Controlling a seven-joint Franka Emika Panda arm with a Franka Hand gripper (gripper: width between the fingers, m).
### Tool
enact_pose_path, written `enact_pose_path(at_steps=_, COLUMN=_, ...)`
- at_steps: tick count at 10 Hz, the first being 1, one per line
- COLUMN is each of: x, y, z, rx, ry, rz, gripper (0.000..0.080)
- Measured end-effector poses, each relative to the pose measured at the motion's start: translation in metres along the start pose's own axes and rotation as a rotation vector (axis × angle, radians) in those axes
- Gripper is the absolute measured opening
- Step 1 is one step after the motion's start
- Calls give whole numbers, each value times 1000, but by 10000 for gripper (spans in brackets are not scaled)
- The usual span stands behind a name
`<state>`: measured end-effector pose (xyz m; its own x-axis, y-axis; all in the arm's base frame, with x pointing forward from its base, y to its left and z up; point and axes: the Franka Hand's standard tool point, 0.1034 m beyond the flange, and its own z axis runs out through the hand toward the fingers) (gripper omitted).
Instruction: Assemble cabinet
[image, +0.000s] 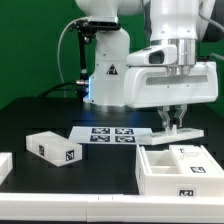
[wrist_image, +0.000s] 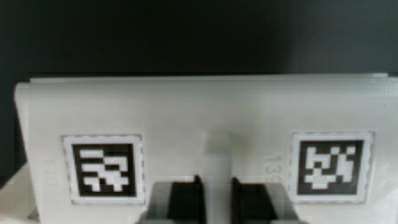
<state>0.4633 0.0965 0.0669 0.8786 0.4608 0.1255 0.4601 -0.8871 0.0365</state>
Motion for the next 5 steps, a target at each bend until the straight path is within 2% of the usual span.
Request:
enact_pose_path(at_steps=2, x=-1, y=3, z=0, rx=-9, ry=-7, rz=-96, gripper=64)
enact_pose_path(at_steps=4, x=0, y=12, z=-3, rx=-17, ry=-33, rz=-466, gripper=64)
enact_pose_path(at_steps=5, x=-1, y=14, z=-4, rx=-23, ry=-40, rz=-558, gripper=64)
